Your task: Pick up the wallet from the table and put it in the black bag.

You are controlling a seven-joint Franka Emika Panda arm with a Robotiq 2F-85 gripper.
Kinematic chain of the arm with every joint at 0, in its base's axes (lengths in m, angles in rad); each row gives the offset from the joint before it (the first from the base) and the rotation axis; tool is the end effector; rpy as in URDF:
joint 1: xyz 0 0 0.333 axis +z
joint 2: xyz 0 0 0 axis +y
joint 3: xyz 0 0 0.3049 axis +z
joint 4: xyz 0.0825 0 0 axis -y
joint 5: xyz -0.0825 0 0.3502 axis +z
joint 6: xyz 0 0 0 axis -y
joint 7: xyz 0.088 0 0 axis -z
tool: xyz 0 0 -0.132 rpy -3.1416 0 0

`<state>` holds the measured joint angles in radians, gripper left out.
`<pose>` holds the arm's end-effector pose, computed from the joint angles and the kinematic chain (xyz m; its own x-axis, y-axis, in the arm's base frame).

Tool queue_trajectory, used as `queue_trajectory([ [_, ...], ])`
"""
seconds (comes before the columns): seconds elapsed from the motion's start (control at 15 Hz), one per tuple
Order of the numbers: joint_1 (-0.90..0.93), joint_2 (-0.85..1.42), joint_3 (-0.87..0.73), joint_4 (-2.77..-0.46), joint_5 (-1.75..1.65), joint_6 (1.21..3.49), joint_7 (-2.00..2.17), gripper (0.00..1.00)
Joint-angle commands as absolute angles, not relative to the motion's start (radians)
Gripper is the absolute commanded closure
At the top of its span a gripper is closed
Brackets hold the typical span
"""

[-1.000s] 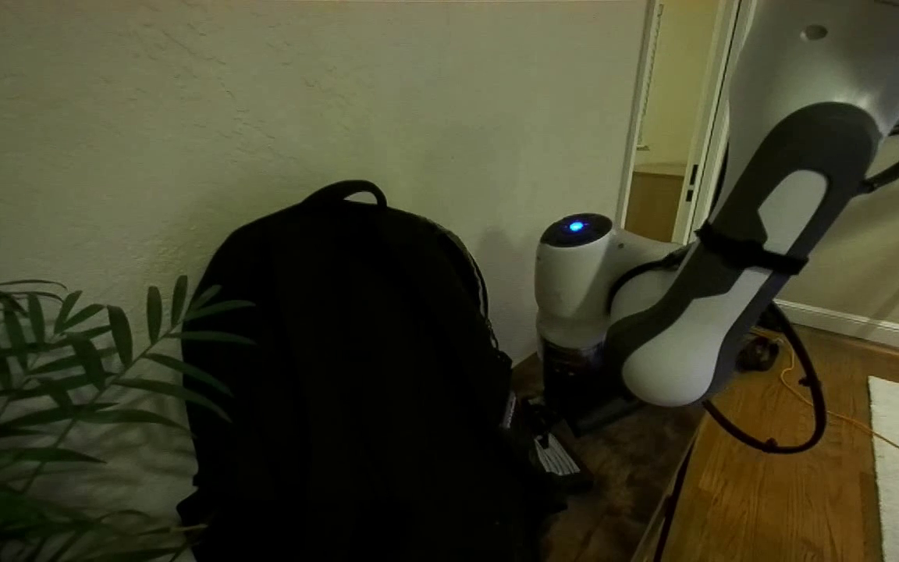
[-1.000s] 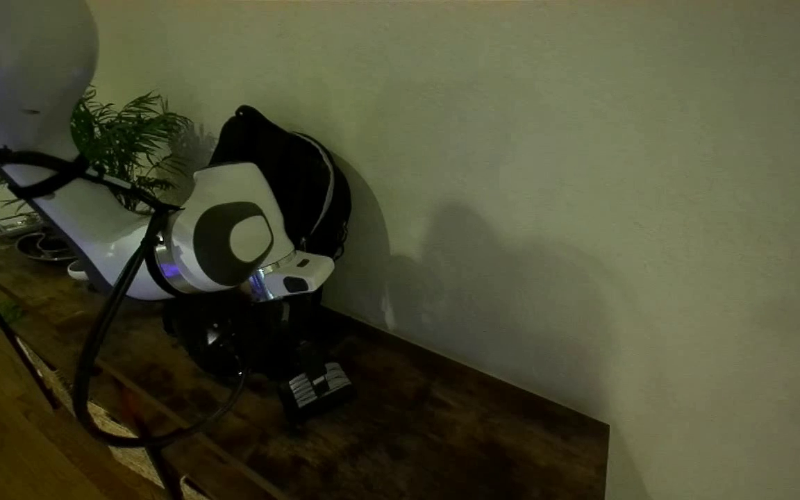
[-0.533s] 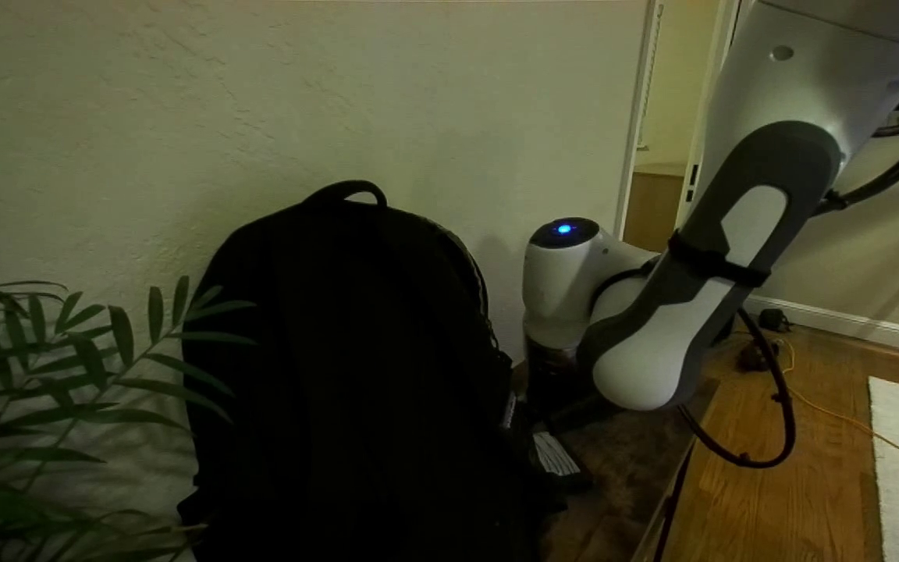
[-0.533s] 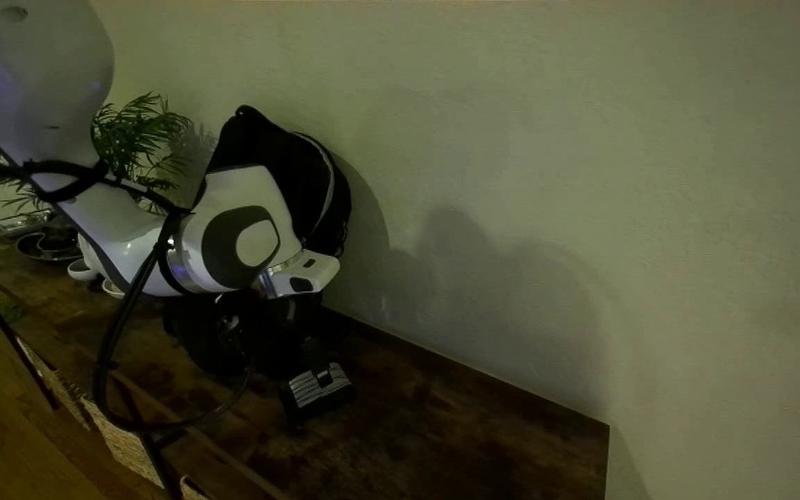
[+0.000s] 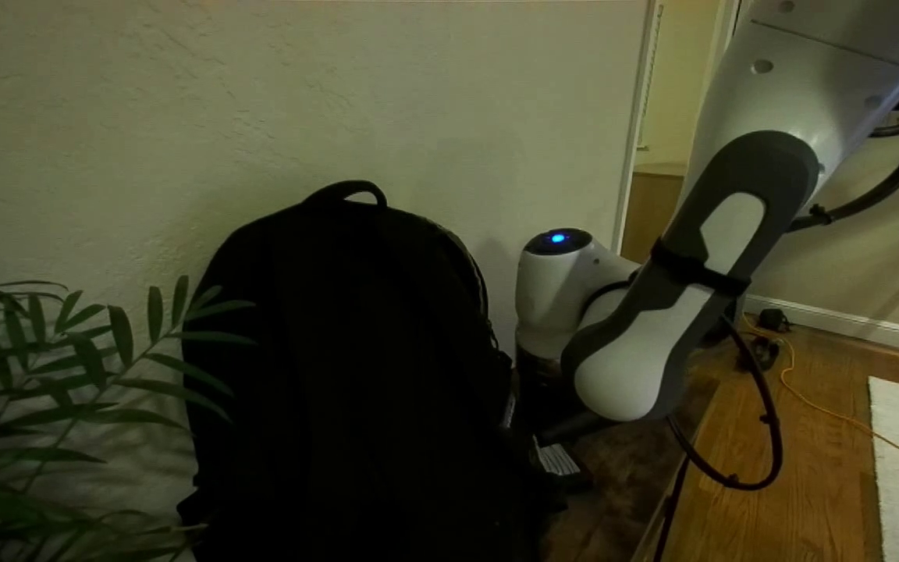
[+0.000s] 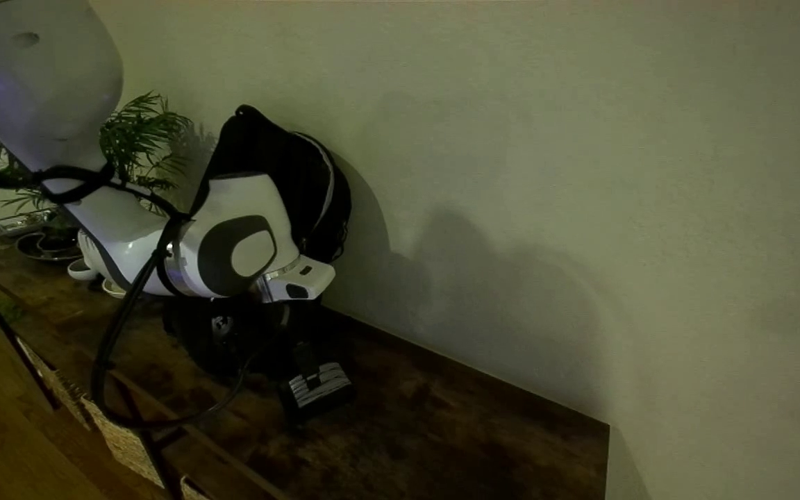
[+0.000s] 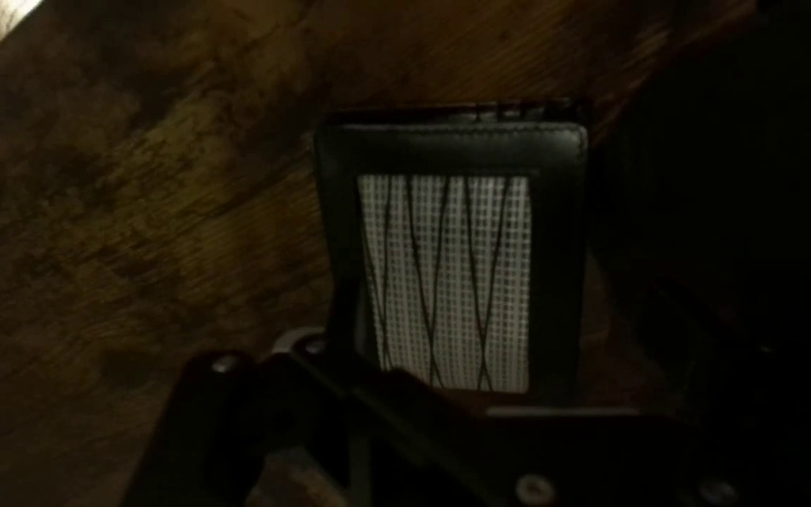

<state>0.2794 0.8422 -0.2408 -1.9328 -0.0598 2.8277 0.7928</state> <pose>0.5852 0.0223 0.0623 0.8096 -0.5584 0.1810 -0.5800 -0.8084 0.1006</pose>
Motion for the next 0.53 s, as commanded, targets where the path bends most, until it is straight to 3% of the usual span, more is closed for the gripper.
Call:
queue_trajectory([
  [0.0, 0.242, 0.870, -0.204, -1.909, -0.020, 2.846, 0.723, 0.00],
  [0.4, 0.305, 0.923, -0.287, -1.889, -0.049, 2.887, 0.681, 0.00],
  [0.47, 0.307, 0.927, -0.289, -1.889, -0.044, 2.894, 0.675, 0.25],
])
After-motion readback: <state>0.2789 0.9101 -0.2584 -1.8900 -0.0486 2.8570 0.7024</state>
